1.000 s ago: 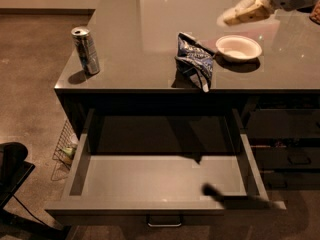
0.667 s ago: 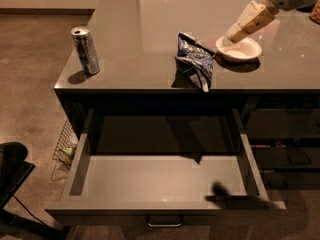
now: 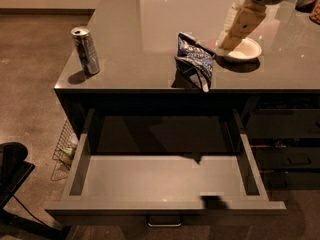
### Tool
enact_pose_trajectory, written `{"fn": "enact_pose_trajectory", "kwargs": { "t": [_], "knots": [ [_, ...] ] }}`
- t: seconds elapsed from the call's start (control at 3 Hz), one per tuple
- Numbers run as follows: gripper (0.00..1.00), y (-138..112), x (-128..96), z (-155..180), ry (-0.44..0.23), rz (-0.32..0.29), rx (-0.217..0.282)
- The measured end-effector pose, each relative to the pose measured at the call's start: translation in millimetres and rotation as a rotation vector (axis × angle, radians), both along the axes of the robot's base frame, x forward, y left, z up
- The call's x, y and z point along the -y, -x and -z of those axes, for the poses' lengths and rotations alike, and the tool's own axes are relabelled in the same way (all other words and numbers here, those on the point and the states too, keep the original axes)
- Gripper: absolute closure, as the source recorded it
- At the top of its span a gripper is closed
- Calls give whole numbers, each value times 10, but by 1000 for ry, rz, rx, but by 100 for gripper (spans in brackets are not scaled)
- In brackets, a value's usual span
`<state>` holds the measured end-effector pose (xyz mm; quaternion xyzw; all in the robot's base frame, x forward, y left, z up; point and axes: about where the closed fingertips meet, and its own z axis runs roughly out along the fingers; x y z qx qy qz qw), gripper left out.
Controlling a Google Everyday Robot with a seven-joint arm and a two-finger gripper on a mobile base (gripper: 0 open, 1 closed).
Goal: Place blue chip bag into top drawer
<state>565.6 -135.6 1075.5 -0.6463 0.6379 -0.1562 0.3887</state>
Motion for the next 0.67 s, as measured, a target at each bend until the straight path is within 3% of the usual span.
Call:
{"fn": "enact_pose_trajectory", "kwargs": {
  "t": [0.33,0.67],
  "knots": [
    [0,-3,-19,7,7,3,-1],
    [0,-109,-138,346,27,22,-62]
  ]
}}
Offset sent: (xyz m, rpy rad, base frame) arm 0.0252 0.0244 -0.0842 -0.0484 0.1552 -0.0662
